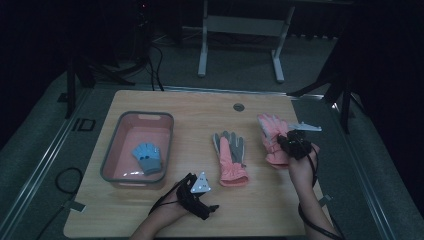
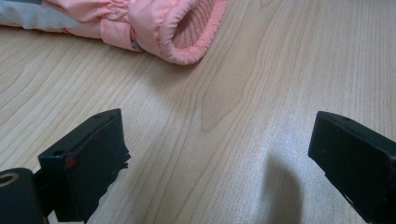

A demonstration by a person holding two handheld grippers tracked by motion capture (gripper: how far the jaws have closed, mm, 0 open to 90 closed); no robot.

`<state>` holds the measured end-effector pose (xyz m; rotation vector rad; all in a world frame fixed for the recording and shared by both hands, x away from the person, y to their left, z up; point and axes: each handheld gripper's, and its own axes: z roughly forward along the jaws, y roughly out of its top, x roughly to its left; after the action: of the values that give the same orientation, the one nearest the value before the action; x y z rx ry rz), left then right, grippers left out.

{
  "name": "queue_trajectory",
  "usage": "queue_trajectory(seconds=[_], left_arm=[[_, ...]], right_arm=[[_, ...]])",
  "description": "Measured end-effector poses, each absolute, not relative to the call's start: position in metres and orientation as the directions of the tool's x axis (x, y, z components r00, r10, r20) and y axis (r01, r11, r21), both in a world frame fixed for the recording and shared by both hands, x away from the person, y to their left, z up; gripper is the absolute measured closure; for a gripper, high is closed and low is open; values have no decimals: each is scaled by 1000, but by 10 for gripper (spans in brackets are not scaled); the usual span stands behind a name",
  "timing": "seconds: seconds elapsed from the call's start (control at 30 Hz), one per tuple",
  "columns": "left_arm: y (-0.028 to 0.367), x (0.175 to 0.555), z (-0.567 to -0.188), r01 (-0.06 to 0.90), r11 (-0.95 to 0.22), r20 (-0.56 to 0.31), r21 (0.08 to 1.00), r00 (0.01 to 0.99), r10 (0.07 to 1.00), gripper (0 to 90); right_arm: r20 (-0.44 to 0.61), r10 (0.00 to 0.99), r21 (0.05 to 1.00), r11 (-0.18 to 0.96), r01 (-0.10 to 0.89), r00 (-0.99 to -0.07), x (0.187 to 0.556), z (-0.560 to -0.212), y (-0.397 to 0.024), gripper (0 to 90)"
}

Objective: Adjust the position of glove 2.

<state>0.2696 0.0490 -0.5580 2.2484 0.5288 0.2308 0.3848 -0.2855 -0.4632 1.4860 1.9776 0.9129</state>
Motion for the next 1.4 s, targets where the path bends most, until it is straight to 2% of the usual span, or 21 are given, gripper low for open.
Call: queue_trajectory(seconds=[0.2,0.43,0.57,0.93,1.17,1.2,1.4], left_arm=[[50,270,-557,300,-588,-10,751,895,445,43],[50,270,-557,292,-596,-1,748,899,438,43],[49,269,-557,286,-601,4,747,901,434,43],[50,269,-558,288,-599,-1,747,902,432,43],[49,269,-558,287,-600,-1,746,903,430,43],[48,269,-559,289,-600,-4,746,903,430,43],[48,269,-559,289,-604,-5,743,904,427,43]], right_arm=[[10,972,774,142,617,-236,365,-458,-287,884],[63,979,760,79,645,-193,342,-473,-283,884],[40,983,743,90,664,-178,340,-485,-280,884],[61,986,699,69,712,-155,356,-523,-281,851],[83,976,711,85,698,-203,355,-516,-288,792],[84,970,721,98,686,-227,355,-512,-290,757],[66,938,748,180,639,-341,359,-491,-307,714]])
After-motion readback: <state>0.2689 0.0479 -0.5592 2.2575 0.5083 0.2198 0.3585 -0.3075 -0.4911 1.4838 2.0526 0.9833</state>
